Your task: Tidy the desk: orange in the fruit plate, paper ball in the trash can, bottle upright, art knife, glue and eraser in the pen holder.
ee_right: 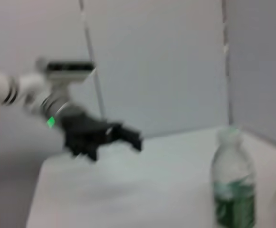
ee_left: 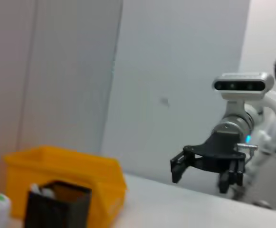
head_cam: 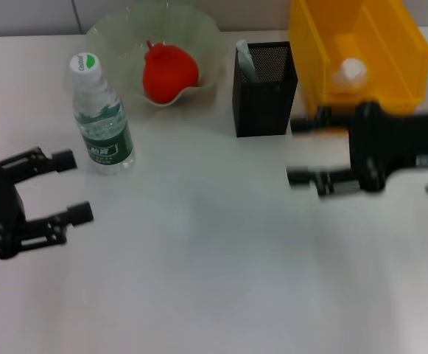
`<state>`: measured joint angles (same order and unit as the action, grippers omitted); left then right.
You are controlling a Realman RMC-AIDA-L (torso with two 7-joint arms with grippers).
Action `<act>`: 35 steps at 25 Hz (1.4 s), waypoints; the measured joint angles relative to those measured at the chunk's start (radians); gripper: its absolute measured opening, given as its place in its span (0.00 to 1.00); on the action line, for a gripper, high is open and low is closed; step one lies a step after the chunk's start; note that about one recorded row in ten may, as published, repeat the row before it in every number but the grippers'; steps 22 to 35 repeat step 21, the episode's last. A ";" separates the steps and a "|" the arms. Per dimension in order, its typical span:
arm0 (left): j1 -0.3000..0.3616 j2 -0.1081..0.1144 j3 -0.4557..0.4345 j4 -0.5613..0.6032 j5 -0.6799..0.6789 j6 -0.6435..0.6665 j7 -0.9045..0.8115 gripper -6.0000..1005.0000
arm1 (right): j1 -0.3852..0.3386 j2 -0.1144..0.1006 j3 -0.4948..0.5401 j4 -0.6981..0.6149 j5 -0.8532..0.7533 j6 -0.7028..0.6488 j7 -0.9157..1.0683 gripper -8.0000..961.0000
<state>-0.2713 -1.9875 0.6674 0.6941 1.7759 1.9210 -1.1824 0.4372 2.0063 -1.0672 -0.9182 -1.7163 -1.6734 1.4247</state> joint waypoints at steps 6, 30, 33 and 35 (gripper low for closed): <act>-0.055 -0.013 0.000 -0.016 0.151 0.001 -0.011 0.80 | -0.081 0.029 0.002 0.015 -0.031 -0.011 -0.138 0.80; -0.093 -0.020 0.000 -0.024 0.222 -0.024 -0.016 0.80 | -0.118 0.021 0.036 0.125 -0.034 -0.019 -0.243 0.80; -0.093 -0.020 0.000 -0.024 0.222 -0.024 -0.016 0.80 | -0.118 0.021 0.036 0.125 -0.034 -0.019 -0.243 0.80; -0.093 -0.020 0.000 -0.024 0.222 -0.024 -0.016 0.80 | -0.118 0.021 0.036 0.125 -0.034 -0.019 -0.243 0.80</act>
